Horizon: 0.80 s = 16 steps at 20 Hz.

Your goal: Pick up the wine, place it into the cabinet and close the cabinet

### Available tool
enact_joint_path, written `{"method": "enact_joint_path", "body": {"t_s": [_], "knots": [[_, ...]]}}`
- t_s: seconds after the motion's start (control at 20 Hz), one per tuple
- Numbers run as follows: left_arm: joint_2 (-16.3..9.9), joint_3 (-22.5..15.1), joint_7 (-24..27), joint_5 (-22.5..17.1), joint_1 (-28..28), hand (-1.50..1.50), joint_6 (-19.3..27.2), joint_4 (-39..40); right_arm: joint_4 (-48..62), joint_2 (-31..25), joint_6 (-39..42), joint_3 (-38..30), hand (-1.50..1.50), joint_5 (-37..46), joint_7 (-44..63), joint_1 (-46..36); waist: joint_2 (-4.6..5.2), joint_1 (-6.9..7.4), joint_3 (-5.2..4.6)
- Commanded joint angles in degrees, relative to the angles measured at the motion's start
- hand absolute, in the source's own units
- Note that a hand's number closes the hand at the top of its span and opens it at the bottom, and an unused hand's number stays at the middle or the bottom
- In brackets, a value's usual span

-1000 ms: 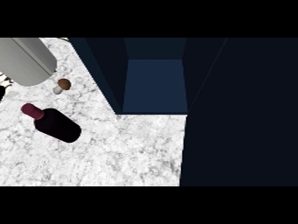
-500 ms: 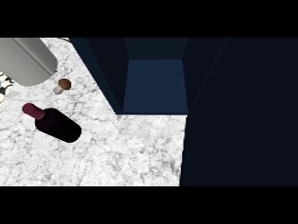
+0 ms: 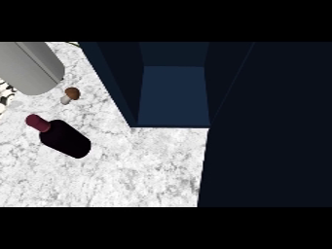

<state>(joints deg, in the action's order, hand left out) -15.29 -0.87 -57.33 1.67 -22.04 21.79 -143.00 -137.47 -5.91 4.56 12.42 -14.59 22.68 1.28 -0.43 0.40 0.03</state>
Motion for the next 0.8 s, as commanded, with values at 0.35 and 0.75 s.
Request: {"method": "enact_joint_path", "body": {"t_s": [0.35, 0.75], "knots": [[-4.82, 8.81, -5.52, -5.04, -3.86, -1.50, -0.91, -5.88, -5.97, -0.22, -5.00, 0.29, -1.50, 4.22, 6.13, -3.30, 0.15, -0.24, -0.03], [-4.93, 8.56, -5.88, -5.36, -2.94, -1.50, -1.92, -4.24, -2.77, -0.59, -3.92, -0.25, -1.50, 4.10, 4.99, -3.67, 0.27, -0.32, 0.01]]}}
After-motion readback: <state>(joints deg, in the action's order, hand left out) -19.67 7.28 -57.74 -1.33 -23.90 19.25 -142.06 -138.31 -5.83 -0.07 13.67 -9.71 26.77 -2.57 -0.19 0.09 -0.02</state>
